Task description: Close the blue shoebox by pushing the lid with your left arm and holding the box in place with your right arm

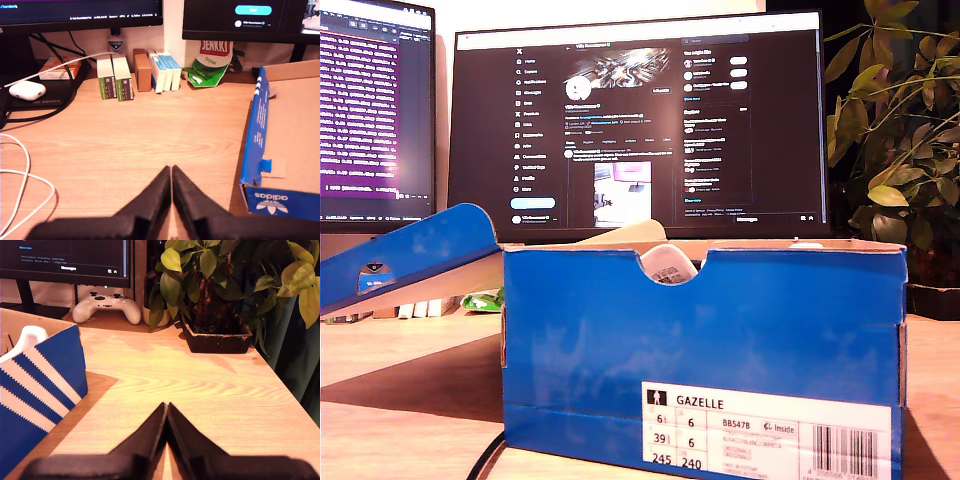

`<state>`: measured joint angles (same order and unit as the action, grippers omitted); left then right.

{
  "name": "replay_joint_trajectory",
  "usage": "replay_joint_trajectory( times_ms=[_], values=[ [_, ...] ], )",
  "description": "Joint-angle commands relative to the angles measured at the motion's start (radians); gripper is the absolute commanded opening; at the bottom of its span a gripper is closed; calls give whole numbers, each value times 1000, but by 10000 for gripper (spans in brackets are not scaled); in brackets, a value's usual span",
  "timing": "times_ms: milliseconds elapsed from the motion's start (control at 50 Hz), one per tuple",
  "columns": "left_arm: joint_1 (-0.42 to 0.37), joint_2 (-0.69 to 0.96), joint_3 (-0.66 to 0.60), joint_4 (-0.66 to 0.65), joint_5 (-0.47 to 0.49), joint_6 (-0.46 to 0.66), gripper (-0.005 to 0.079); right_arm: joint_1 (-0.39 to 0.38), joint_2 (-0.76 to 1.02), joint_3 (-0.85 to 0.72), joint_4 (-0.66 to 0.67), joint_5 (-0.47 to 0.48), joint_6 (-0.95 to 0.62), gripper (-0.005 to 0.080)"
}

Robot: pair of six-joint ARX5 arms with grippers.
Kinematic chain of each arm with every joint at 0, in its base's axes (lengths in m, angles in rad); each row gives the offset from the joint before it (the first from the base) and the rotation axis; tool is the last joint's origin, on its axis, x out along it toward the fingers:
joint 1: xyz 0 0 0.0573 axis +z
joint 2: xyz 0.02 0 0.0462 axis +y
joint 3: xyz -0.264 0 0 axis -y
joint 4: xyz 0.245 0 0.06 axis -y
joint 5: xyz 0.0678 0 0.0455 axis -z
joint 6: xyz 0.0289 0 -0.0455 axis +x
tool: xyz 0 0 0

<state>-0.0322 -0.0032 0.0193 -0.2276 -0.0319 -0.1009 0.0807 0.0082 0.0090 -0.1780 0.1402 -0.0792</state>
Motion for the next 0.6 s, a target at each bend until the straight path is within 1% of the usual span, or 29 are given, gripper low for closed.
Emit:
replay_joint_trajectory(
  times_ms=[0, 320, 400, 460, 520, 540, 580],
  values=[
    [-3, -7, -31, -11, 0, 3, -16, 4, -6, -3, 7, 0, 3, -12],
    [-3, -7, -31, -10, 2, 2, -16, 4, -6, -3, 8, -6, 5, -12],
    [-3, -7, -31, -10, 3, -16, -16, 4, -6, -3, 9, -12, 10, -12],
    [-3, -7, -31, -10, 6, -18, -16, 4, -6, -3, 13, -34, 49, -12],
    [-3, -7, -31, -7, 9, -39, -16, 4, -6, -3, 13, -63, 100, -12],
    [-3, -7, -31, -3, 11, -66, -16, 4, -6, -3, 17, -72, 138, -12],
    [-3, -7, -31, 8, 20, -70, -16, 4, -6, -1, 22, -92, 164, -12]
  ],
)
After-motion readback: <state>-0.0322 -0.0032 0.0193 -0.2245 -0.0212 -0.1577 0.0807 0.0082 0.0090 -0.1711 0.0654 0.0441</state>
